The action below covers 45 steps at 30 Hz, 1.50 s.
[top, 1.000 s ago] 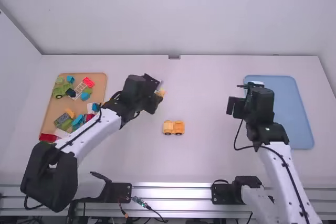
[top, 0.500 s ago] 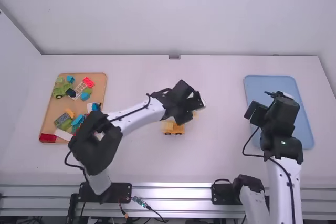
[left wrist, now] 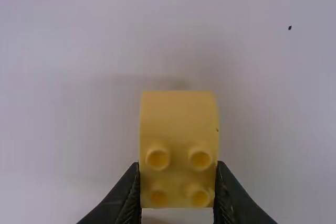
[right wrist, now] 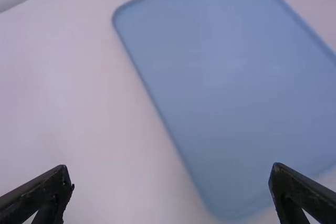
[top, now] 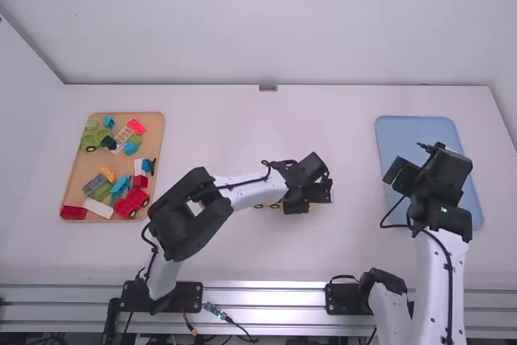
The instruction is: Assemble lego blocks to make yellow taxi
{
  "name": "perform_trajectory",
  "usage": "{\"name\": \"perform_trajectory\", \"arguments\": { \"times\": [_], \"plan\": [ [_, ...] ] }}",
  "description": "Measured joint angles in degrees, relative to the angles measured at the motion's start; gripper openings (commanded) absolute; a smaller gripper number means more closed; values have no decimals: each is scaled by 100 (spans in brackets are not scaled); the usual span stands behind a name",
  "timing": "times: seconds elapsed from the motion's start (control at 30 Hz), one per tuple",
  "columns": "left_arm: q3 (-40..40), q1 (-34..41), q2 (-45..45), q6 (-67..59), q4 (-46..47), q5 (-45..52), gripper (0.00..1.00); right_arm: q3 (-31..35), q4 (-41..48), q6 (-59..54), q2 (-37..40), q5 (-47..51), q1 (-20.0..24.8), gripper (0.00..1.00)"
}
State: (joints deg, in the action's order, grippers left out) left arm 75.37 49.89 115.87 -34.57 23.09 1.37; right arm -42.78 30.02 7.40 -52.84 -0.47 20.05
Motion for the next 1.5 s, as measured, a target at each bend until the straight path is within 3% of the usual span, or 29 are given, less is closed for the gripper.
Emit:
{"name": "perform_trajectory", "arguments": {
  "times": [0.1, 0.37, 0.47, 0.53, 0.6, 0.63, 0.73, 0.87, 0.97, 1.13, 1.27, 1.5],
  "plan": [
    [0, 0, 0, -2, -20, -35, 34, 0, 17, -20, 4, -52, 0, 99],
    [0, -7, 0, -63, -221, -59, 36, 0, 42, -138, 120, -79, -190, 99],
    [-2, -7, 0, -68, -348, -61, 42, 0, 44, -184, 160, -94, -271, 99],
    [-17, -7, 0, -74, -369, -103, 65, 0, 37, -225, 170, -96, -330, 99],
    [-42, -7, 0, 52, -365, -212, 73, 0, 46, -251, 170, -94, -378, 99],
    [-44, -7, 0, 81, -361, -286, 85, 0, 44, -293, 170, -81, -409, 99],
    [-44, -7, -13, 310, -343, -616, 96, -2, 20, -446, 170, -98, -511, 99],
    [-44, -28, -216, 350, -116, -654, 99, 0, -81, -807, 157, -164, -706, 99],
    [-44, -203, -896, 140, 339, -238, 99, 0, -348, -1478, -39, -632, -879, 99],
    [-214, -835, -2068, -232, 348, 610, 99, 2, -846, -2599, -686, -1679, -966, 99],
    [-1051, -1740, -2946, -1019, -33, 1945, 99, 109, -944, -4019, -1443, -2830, -1110, 99],
    [-2723, -2857, -3261, -1628, -1624, 3357, 99, 555, -1703, -5665, -2498, -3818, -1591, 99]
  ]
}}
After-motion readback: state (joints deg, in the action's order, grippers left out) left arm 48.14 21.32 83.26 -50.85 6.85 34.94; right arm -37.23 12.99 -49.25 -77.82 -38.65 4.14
